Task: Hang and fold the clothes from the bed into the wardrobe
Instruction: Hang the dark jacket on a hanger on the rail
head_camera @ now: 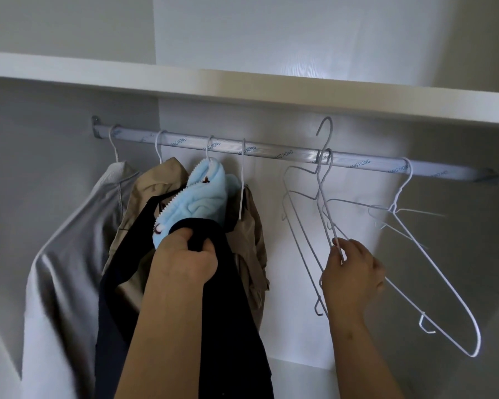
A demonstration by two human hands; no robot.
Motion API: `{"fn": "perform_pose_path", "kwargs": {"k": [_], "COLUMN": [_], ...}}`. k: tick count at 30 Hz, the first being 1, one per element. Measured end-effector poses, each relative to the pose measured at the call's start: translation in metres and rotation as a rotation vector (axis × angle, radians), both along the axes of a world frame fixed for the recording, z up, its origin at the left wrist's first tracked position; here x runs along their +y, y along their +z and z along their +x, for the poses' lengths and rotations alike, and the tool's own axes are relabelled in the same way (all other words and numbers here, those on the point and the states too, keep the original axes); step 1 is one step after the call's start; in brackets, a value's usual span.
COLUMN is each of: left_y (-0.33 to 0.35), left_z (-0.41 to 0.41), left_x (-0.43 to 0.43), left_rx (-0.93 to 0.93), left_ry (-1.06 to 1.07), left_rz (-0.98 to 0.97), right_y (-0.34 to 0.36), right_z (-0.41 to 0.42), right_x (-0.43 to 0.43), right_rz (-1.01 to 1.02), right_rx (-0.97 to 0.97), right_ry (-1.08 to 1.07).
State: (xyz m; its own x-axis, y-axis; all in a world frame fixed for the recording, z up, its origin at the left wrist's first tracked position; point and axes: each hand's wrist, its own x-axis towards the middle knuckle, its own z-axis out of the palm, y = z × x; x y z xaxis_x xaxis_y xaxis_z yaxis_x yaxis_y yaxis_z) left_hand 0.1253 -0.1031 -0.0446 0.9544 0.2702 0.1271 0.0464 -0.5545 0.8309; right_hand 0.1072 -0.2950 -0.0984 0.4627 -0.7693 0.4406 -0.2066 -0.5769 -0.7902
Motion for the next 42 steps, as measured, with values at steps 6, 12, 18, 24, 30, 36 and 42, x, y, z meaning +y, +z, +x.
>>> {"fn": "perform_pose_path", "kwargs": {"k": [6,12,18,24,30,36,42], "left_y": [-0.004,-0.015,-0.021,-0.023,-0.026,-0.028,-0.022], "left_z": [-0.011,-0.038,-0.084,-0.112,-0.127,-0.135,-0.152], "left_x": [0.004,0.034,0.093,0.116,0.123,0.126,0.120], "left_rx": [-0.097,-0.150,-0.199,0.222,0.299,0.255,0.426], "left_ry": [0.006,-0.080,-0.214,-0.265,-0.235,-0.324,-0.355], "left_rz": [-0.041,-0.064,-0.161,-1.269,-1.295,-1.335,-1.377], "right_y": [-0.004,-0.014,-0.044,-0.083,-0.086,-0.074,-0.070], "right_z": [-0.018,-0.052,-0.103,-0.164,-0.190,-0.206,-0.227], "right_x": [0.018,0.051,0.107,0.157,0.162,0.154,0.142], "right_rz": [-0.010,0.242,0.425,0.531,0.621,0.623,0.514], "right_rx": [-0.058,-0.124,-0.284,-0.248,-0.097,-0.187,-0.308], "right_ry": [0.027,0.196,0.112,0.159,0.217,0.322,0.383]}}
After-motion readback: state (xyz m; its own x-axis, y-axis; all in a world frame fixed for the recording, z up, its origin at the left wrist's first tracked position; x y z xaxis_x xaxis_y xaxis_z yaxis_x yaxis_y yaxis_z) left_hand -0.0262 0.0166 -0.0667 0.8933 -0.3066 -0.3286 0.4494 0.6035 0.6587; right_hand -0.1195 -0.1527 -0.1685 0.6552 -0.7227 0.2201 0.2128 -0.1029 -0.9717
